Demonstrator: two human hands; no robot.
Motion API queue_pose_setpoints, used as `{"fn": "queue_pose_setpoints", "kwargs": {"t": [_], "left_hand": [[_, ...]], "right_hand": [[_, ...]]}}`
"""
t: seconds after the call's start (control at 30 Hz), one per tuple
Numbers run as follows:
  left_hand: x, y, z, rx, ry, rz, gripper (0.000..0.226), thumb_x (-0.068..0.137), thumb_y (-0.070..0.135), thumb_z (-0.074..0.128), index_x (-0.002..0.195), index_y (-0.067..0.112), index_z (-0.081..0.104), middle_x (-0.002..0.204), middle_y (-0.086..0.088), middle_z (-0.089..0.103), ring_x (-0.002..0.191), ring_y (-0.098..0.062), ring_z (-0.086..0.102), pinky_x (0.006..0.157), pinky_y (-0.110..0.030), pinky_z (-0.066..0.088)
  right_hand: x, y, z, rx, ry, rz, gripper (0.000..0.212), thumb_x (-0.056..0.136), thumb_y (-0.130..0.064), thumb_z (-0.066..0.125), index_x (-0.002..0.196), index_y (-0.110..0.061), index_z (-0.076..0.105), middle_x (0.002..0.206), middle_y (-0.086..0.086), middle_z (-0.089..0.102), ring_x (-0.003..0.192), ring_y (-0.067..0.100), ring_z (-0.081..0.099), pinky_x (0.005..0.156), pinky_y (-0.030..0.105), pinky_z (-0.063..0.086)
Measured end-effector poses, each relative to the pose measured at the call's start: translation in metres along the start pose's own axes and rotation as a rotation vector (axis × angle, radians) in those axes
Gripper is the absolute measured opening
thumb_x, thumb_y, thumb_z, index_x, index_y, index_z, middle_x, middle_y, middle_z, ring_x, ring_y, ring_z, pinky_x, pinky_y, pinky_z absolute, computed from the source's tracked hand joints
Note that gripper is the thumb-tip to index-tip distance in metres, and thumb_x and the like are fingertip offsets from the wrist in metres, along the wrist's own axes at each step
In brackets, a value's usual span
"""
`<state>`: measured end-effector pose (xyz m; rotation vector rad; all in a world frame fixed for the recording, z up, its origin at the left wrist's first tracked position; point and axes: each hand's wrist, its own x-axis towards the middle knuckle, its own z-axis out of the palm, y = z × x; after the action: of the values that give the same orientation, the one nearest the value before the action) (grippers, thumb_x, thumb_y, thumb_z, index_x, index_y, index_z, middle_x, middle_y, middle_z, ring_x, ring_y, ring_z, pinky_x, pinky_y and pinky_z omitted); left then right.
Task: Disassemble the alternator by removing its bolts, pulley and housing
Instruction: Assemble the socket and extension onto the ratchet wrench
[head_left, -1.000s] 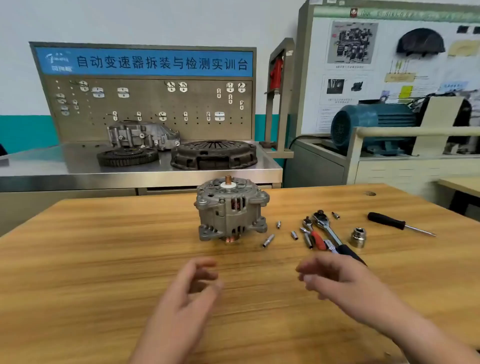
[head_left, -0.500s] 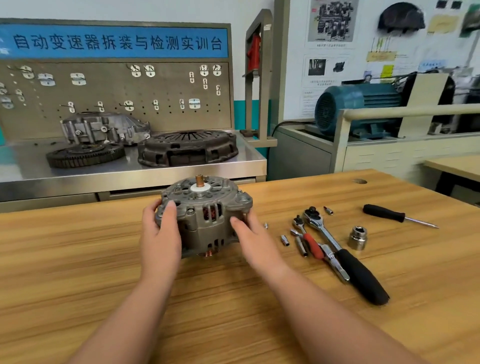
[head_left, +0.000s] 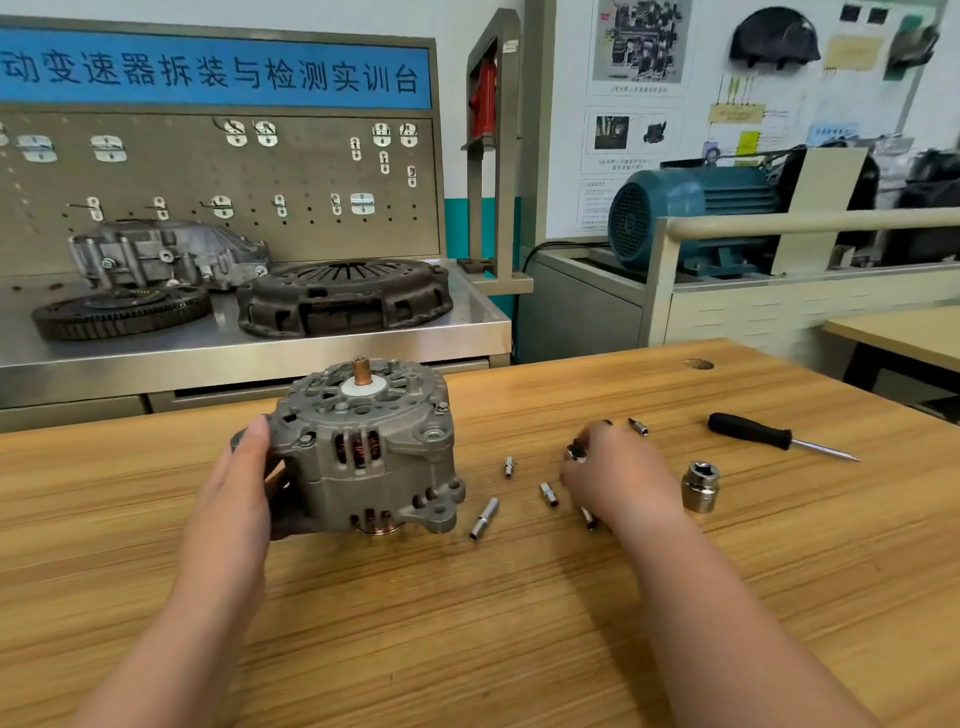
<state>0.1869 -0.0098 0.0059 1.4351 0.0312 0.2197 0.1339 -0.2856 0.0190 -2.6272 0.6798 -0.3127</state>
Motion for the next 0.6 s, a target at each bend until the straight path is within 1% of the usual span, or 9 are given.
{"fn": "queue_pose_setpoints", "kwargs": {"t": [0.07,0.13,0.23,0.27,0.33,0.4,0.47,0.53,0.6], "left_hand": [[0.001,-0.004,-0.004,0.029,-0.013,0.014,0.056,0.068,0.079,0.047,0.11,0.046,0.064,0.117,0.011,0.069,0.112,-0.013,0.062,0.096,-0.045,0.047],[0.0,-0.006,-0.009,0.058,-0.012,0.025,0.062,0.07,0.08,0.044,0.118,0.044,0.062,0.122,0.011,0.066,0.118,-0.013,0.058,0.108,-0.049,0.037],[-0.007,-0.006,-0.008,0.109,0.033,0.056,0.063,0.075,0.076,0.04,0.123,0.039,0.059,0.129,0.011,0.061,0.124,-0.015,0.053,0.111,-0.05,0.033],[-0.013,-0.003,-0.005,0.132,0.073,0.104,0.055,0.079,0.07,0.039,0.122,0.038,0.057,0.13,0.013,0.058,0.126,-0.015,0.051,0.111,-0.048,0.034],[-0.031,0.008,0.002,0.225,0.196,0.317,0.033,0.087,0.051,0.04,0.119,0.046,0.05,0.13,0.018,0.051,0.126,-0.011,0.046,0.106,-0.039,0.034],[-0.055,0.023,0.01,0.354,0.218,0.634,0.042,0.084,0.038,0.043,0.125,0.037,0.046,0.134,0.015,0.045,0.128,-0.005,0.039,0.106,-0.031,0.03],[-0.079,0.029,0.023,0.462,0.101,0.897,0.044,0.079,0.031,0.045,0.122,0.03,0.047,0.131,0.013,0.048,0.126,0.005,0.038,0.103,-0.025,0.03],[-0.098,0.027,0.043,0.563,-0.134,0.952,0.039,0.076,0.032,0.047,0.114,0.04,0.049,0.12,0.03,0.051,0.12,0.016,0.04,0.093,-0.019,0.034],[-0.108,0.02,0.07,0.756,-0.446,0.928,0.035,0.079,0.037,0.047,0.112,0.048,0.049,0.115,0.039,0.046,0.115,0.025,0.035,0.086,-0.008,0.032]], "right_hand": [[0.007,0.007,0.005,-0.135,-0.126,0.068,0.029,0.092,-0.017,0.053,0.121,-0.018,0.056,0.091,0.001,0.058,0.091,0.023,0.057,0.069,0.033,0.05],[0.012,0.01,0.012,-0.163,-0.145,0.064,0.027,0.092,-0.011,0.051,0.118,-0.018,0.057,0.079,-0.002,0.049,0.082,0.02,0.055,0.064,0.03,0.046],[0.018,0.013,0.017,-0.115,-0.076,0.042,0.031,0.091,-0.008,0.051,0.119,-0.02,0.057,0.083,-0.002,0.052,0.084,0.021,0.055,0.067,0.031,0.049],[0.018,0.014,0.018,-0.087,-0.056,0.043,0.032,0.09,-0.008,0.052,0.12,-0.02,0.057,0.089,0.0,0.057,0.086,0.022,0.057,0.07,0.033,0.051],[0.018,0.016,0.018,-0.022,-0.008,0.044,0.033,0.09,-0.009,0.053,0.122,-0.018,0.056,0.101,0.004,0.063,0.09,0.023,0.059,0.072,0.033,0.052],[0.02,0.02,0.014,0.085,0.058,0.02,0.035,0.092,-0.012,0.053,0.127,-0.017,0.054,0.1,0.003,0.063,0.082,0.018,0.059,0.065,0.028,0.048],[0.022,0.022,0.004,0.295,0.111,-0.008,0.043,0.094,-0.015,0.053,0.136,-0.017,0.05,0.087,-0.005,0.059,0.069,0.01,0.057,0.054,0.023,0.043],[0.022,0.026,-0.007,0.622,0.152,-0.001,0.045,0.094,-0.013,0.053,0.138,-0.02,0.049,0.078,-0.007,0.057,0.055,0.007,0.054,0.042,0.018,0.04],[0.021,0.03,-0.016,0.957,0.159,0.025,0.039,0.094,-0.012,0.054,0.132,-0.024,0.053,0.07,-0.001,0.061,0.045,0.008,0.053,0.04,0.021,0.042]]}}
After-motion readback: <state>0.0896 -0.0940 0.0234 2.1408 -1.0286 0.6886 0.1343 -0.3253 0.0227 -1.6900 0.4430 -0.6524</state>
